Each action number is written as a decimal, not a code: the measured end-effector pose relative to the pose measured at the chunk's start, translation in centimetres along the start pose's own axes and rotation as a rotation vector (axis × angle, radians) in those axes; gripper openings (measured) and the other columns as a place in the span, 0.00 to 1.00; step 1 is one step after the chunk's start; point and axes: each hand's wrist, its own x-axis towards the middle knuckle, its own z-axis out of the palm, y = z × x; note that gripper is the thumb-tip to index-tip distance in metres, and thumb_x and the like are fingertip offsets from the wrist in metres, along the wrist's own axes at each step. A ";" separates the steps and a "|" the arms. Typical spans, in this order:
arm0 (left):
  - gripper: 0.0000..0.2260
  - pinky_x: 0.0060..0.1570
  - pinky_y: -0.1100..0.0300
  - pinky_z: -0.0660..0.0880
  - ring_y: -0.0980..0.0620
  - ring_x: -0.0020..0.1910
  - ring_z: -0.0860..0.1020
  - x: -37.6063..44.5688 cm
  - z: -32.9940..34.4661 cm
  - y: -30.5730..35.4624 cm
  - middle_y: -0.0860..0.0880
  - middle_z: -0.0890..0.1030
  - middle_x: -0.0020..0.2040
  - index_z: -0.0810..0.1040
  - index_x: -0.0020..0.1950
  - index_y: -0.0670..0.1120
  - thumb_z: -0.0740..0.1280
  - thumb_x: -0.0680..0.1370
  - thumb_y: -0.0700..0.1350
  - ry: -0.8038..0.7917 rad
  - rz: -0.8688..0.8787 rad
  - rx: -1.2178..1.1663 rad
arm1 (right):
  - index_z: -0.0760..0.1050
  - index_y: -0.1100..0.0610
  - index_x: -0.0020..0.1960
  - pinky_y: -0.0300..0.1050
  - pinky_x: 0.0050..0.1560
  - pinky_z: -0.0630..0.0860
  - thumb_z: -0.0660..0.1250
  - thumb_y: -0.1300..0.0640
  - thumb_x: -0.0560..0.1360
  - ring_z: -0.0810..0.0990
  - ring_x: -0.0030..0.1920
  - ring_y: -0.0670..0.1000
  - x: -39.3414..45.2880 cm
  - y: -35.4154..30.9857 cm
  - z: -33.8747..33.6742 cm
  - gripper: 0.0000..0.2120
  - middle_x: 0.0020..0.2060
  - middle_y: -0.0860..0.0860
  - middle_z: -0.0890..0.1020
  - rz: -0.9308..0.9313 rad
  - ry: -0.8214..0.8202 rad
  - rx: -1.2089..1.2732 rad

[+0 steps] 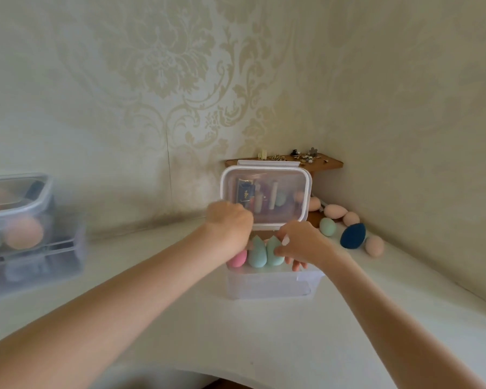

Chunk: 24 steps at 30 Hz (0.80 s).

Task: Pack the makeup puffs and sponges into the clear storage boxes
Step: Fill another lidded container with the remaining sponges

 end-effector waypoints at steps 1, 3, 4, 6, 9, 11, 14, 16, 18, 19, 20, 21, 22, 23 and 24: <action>0.18 0.43 0.56 0.65 0.44 0.60 0.74 0.3 -0.5 -0.1 0.46 0.74 0.60 0.73 0.61 0.46 0.67 0.75 0.53 0.036 0.045 -0.030 | 0.75 0.62 0.57 0.37 0.27 0.73 0.65 0.58 0.75 0.76 0.24 0.48 0.0 0.0 0.1 0.12 0.36 0.56 0.82 0.007 0.015 -0.005; 0.21 0.44 0.56 0.66 0.44 0.61 0.73 0.8 -0.8 0.4 0.45 0.72 0.62 0.71 0.63 0.45 0.65 0.75 0.56 0.050 0.180 -0.149 | 0.76 0.63 0.49 0.40 0.31 0.77 0.66 0.55 0.75 0.75 0.23 0.48 0.1 0.0 0.3 0.10 0.31 0.53 0.78 0.015 0.058 -0.063; 0.22 0.45 0.56 0.68 0.44 0.60 0.73 1.0 -0.6 0.9 0.45 0.72 0.62 0.71 0.63 0.46 0.66 0.74 0.57 0.020 0.232 -0.203 | 0.74 0.62 0.43 0.41 0.35 0.79 0.66 0.53 0.75 0.75 0.24 0.48 0.1 -0.1 0.4 0.12 0.30 0.51 0.76 0.014 0.080 -0.104; 0.25 0.49 0.53 0.71 0.44 0.61 0.72 1.6 0.4 1.7 0.45 0.72 0.61 0.69 0.63 0.45 0.67 0.73 0.58 -0.014 0.266 -0.227 | 0.70 0.60 0.37 0.41 0.38 0.80 0.67 0.51 0.75 0.76 0.26 0.48 0.2 -0.1 0.4 0.14 0.31 0.51 0.75 0.008 0.087 -0.138; 0.25 0.52 0.53 0.72 0.44 0.62 0.70 2.3 1.8 1.8 0.45 0.70 0.63 0.67 0.63 0.45 0.65 0.73 0.59 0.037 0.251 -0.172 | 0.76 0.61 0.44 0.35 0.31 0.76 0.65 0.53 0.76 0.75 0.22 0.44 -0.1 0.1 -1.2 0.10 0.29 0.50 0.77 -0.006 0.012 -0.036; 0.25 0.54 0.52 0.71 0.44 0.62 0.69 2.5 2.3 1.8 0.44 0.69 0.64 0.66 0.64 0.45 0.65 0.74 0.59 0.095 0.257 -0.144 | 0.78 0.61 0.44 0.35 0.29 0.76 0.63 0.56 0.77 0.76 0.21 0.44 0.1 1.0 -3.6 0.10 0.31 0.52 0.82 0.012 0.133 0.124; 0.25 0.55 0.54 0.70 0.44 0.61 0.69 2.5 3.0 2.0 0.44 0.69 0.63 0.65 0.63 0.45 0.65 0.74 0.58 0.163 0.256 -0.139 | 0.78 0.62 0.46 0.41 0.32 0.75 0.60 0.60 0.77 0.79 0.29 0.52 2.0 4.1 -6.5 0.09 0.38 0.56 0.83 0.143 0.428 0.244; 0.26 0.54 0.55 0.69 0.44 0.60 0.69 2.6 3.2 2.1 0.44 0.68 0.63 0.64 0.64 0.45 0.65 0.74 0.59 0.173 0.254 -0.120 | 0.76 0.60 0.55 0.42 0.33 0.73 0.59 0.61 0.77 0.81 0.41 0.55 3.6 6.0 -6.1 0.10 0.46 0.56 0.82 0.232 0.350 0.050; 0.26 0.54 0.55 0.68 0.44 0.59 0.69 2.7 3.3 2.1 0.44 0.68 0.61 0.65 0.64 0.45 0.65 0.74 0.58 0.190 0.263 -0.120 | 0.72 0.56 0.64 0.47 0.45 0.78 0.61 0.63 0.76 0.80 0.54 0.57 5.1 7.5 -4.6 0.17 0.58 0.55 0.79 0.270 0.204 -0.114; 0.26 0.53 0.56 0.68 0.44 0.58 0.69 2.7 3.5 2.0 0.44 0.68 0.61 0.65 0.63 0.45 0.66 0.73 0.59 0.194 0.265 -0.132 | 0.71 0.55 0.66 0.46 0.49 0.78 0.63 0.63 0.76 0.79 0.58 0.57 5.9 7.9 -3.6 0.19 0.61 0.55 0.77 0.262 0.161 -0.150; 0.26 0.53 0.56 0.68 0.44 0.58 0.69 2.7 3.6 2.0 0.44 0.68 0.60 0.65 0.63 0.45 0.66 0.73 0.59 0.202 0.269 -0.139 | 0.70 0.56 0.67 0.45 0.51 0.77 0.62 0.63 0.76 0.78 0.60 0.56 6.1 8.0 -2.9 0.19 0.62 0.55 0.76 0.253 0.135 -0.209; 0.26 0.52 0.56 0.68 0.45 0.57 0.69 2.7 3.6 1.9 0.44 0.69 0.59 0.65 0.62 0.45 0.66 0.73 0.59 0.211 0.274 -0.137 | 0.70 0.57 0.66 0.44 0.56 0.76 0.59 0.62 0.78 0.76 0.62 0.56 6.1 7.8 -2.3 0.17 0.63 0.55 0.75 0.252 0.138 -0.260; 0.26 0.52 0.56 0.68 0.45 0.57 0.69 2.7 3.7 1.9 0.44 0.69 0.59 0.65 0.62 0.45 0.66 0.73 0.59 0.217 0.278 -0.135 | 0.70 0.57 0.67 0.45 0.61 0.72 0.56 0.61 0.79 0.74 0.64 0.56 6.1 7.6 -1.7 0.16 0.64 0.55 0.74 0.254 0.166 -0.325; 0.25 0.51 0.56 0.68 0.45 0.56 0.69 2.7 3.7 1.9 0.45 0.69 0.59 0.65 0.62 0.45 0.66 0.73 0.59 0.221 0.279 -0.137 | 0.69 0.58 0.66 0.46 0.63 0.70 0.54 0.61 0.80 0.72 0.66 0.56 5.9 7.5 -1.3 0.16 0.65 0.55 0.73 0.255 0.245 -0.328; 0.25 0.51 0.57 0.67 0.45 0.56 0.69 2.7 3.8 1.9 0.45 0.69 0.59 0.65 0.62 0.45 0.66 0.73 0.59 0.223 0.279 -0.139 | 0.70 0.58 0.65 0.47 0.62 0.71 0.55 0.60 0.80 0.72 0.65 0.57 5.7 7.4 -1.4 0.15 0.64 0.56 0.73 0.264 0.332 -0.285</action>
